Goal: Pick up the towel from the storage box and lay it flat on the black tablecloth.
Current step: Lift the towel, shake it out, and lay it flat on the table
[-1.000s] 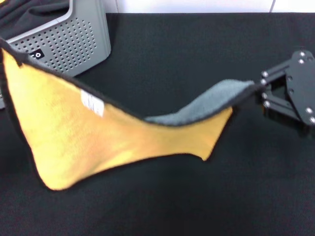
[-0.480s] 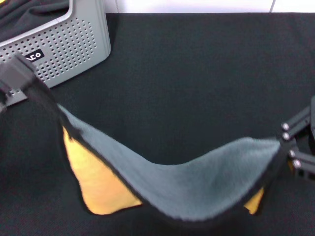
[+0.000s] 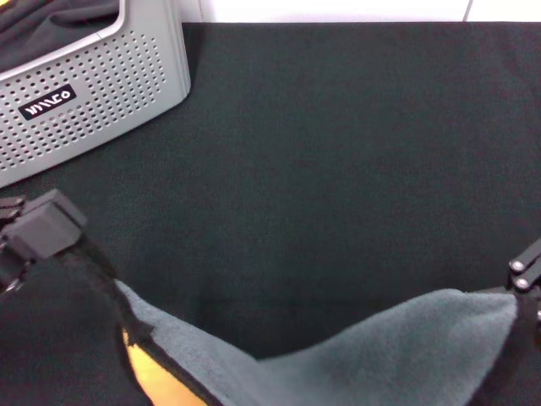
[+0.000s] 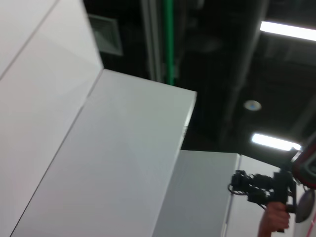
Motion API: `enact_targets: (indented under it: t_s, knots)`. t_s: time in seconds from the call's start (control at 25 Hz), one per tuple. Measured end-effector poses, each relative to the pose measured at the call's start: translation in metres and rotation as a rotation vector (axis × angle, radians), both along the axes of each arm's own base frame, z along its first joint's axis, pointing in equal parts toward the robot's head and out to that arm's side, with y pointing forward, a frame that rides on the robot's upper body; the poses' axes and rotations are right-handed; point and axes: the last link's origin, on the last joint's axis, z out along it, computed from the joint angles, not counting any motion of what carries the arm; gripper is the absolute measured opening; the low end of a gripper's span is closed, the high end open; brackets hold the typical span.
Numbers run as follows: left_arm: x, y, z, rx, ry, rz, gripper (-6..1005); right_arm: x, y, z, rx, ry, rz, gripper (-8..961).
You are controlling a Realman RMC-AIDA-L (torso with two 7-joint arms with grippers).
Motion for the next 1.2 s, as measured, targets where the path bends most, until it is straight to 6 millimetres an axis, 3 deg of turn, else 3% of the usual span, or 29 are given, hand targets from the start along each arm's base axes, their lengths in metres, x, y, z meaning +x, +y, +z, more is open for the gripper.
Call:
enact_targets:
  t_s: [0.2,0.52,0.72,1.2]
  knots:
    - [-0.010,0.018,-0.017,-0.099,0.015,0.055,26,0.013,0.015,-0.005,-0.045,0.031,-0.070,43]
    - [-0.004,0.065,-0.060,-0.192,0.071,0.076,26,0.041,0.063,-0.047,-0.071,-0.010,-0.259,46]
    - [0.000,0.080,-0.074,-0.157,0.101,0.125,26,0.052,0.083,-0.071,-0.034,-0.051,-0.323,47]
    - [-0.014,0.122,-0.107,0.003,0.164,0.468,26,0.071,0.124,-0.102,0.209,-0.140,-0.490,51]
